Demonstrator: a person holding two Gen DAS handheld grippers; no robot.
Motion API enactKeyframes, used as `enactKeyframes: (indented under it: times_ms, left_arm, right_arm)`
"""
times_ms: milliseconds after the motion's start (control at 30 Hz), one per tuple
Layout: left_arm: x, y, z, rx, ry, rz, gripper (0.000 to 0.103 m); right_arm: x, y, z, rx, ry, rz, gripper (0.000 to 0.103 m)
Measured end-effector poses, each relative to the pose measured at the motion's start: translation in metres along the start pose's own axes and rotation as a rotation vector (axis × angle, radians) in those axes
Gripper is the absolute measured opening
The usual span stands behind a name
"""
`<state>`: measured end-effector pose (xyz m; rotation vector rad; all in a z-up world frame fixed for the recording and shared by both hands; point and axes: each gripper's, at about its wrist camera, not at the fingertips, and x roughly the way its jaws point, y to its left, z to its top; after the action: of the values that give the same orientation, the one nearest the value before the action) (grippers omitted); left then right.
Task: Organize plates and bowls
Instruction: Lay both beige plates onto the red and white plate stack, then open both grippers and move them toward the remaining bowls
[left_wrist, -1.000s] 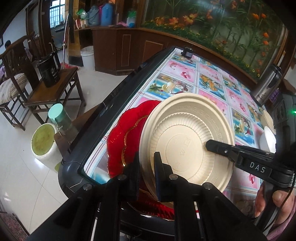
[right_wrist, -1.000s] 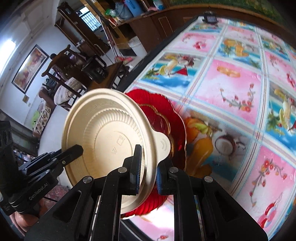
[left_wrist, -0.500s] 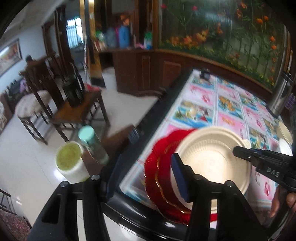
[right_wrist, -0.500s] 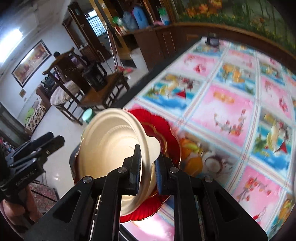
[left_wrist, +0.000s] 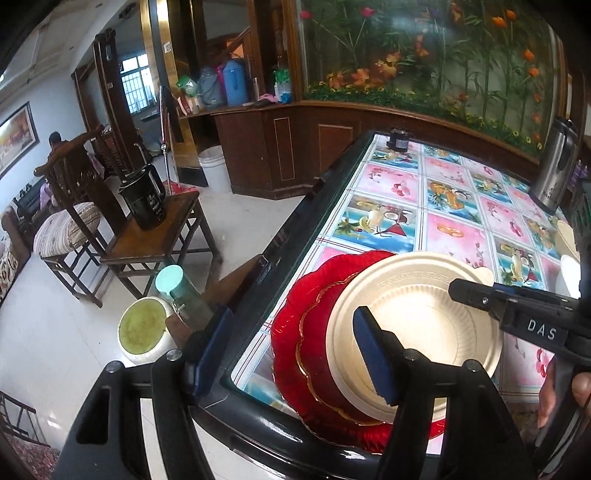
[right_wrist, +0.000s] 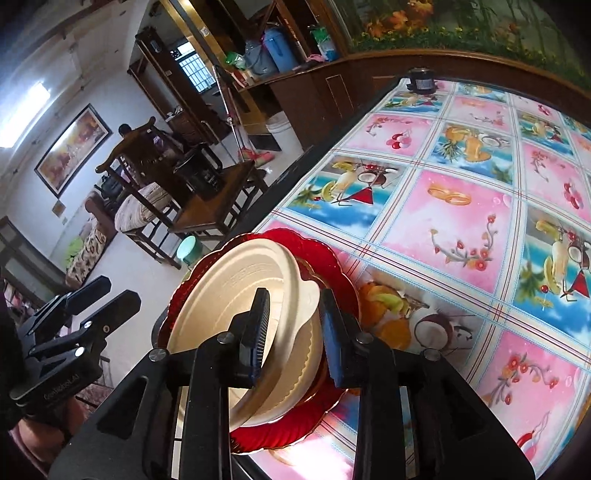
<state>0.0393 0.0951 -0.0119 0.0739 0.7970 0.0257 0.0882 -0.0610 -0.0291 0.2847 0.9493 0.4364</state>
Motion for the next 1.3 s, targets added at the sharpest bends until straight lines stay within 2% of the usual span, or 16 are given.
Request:
enactKeyframes:
  times_ms: [167, 233, 300, 500, 633, 800, 900, 1033, 1300]
  left_arm:
    - [0.005, -0.002, -0.002, 0.000, 0.021, -0.015, 0.068]
    - [0.008, 0.000, -0.003, -0.005, 0.029, -0.020, 0.068]
    - [0.008, 0.004, -0.004, -0.014, 0.036, -0.024, 0.068]
    - [0.010, 0.006, -0.003, -0.026, 0.037, -0.029, 0.068]
    - [0.012, 0.007, -0.003, -0.033, 0.042, -0.028, 0.068]
    - [0.013, 0.006, -0.003, -0.033, 0.045, -0.035, 0.068]
    - [0.014, 0.005, -0.003, -0.035, 0.052, -0.047, 0.068]
    - [0.015, 0.006, -0.003, -0.034, 0.054, -0.041, 0.068]
    - [0.014, 0.007, -0.003, -0.043, 0.056, -0.056, 0.068]
  right_arm:
    - [0.013, 0.015, -0.007, -0.066, 0.045, 0.023, 0.028]
    - [0.014, 0.017, -0.009, -0.091, 0.040, 0.007, 0.028]
    - [0.010, 0.011, -0.008, -0.072, 0.022, -0.007, 0.028]
    - [0.003, -0.015, -0.004, 0.027, 0.045, 0.048, 0.028]
    - [-0.006, -0.032, -0.006, 0.104, 0.011, 0.081, 0.029]
    - [-0.006, -0.043, -0.007, 0.156, -0.016, 0.077, 0.041]
    - [0.006, -0.046, -0.013, 0.192, 0.008, 0.086, 0.041]
    - [0.008, -0.037, -0.013, 0.143, 0.012, 0.067, 0.043]
    - [-0.021, -0.046, -0.009, 0.155, -0.072, 0.125, 0.045]
